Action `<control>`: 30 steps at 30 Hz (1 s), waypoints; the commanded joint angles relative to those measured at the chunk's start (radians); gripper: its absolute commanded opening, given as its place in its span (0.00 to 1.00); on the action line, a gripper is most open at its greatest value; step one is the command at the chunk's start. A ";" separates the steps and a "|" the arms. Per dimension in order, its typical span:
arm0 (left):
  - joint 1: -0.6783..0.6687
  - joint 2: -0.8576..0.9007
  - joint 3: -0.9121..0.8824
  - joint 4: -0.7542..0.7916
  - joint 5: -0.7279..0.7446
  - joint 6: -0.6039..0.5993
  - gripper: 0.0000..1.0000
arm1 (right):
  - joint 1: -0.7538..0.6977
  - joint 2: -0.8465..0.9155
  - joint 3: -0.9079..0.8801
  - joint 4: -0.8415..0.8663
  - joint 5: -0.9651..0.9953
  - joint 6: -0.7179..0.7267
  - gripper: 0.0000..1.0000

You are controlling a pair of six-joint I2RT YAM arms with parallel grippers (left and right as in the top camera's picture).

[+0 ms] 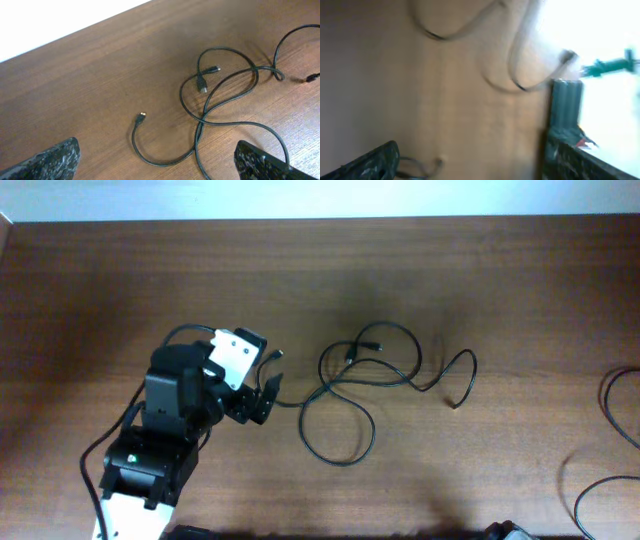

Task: Untangle cables

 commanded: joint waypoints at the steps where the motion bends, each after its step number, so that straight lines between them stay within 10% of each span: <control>1: -0.001 -0.043 0.005 -0.001 0.016 0.012 0.99 | -0.001 -0.167 -0.265 0.088 0.081 0.047 0.99; 4: -0.001 -0.050 0.005 -0.002 0.038 0.013 0.99 | -0.001 -0.316 -0.579 0.232 0.132 0.044 0.96; 6: -0.001 -0.050 0.005 -0.002 0.038 0.013 0.99 | -0.001 -0.361 -0.737 0.340 0.171 0.043 0.63; 11: -0.001 -0.049 0.005 -0.008 0.038 0.020 0.99 | -0.001 -0.222 -0.820 0.563 0.307 0.046 0.78; 23: -0.001 -0.049 0.005 -0.009 0.038 0.020 0.99 | -0.001 0.183 -0.822 0.904 0.305 -0.011 0.75; 26: -0.001 -0.049 0.005 -0.010 0.038 0.020 0.99 | -0.001 0.185 -0.822 0.970 0.275 -0.121 0.04; 30: -0.001 -0.049 0.005 -0.009 0.038 0.020 0.99 | -0.001 0.185 -0.822 1.009 0.239 -0.121 0.04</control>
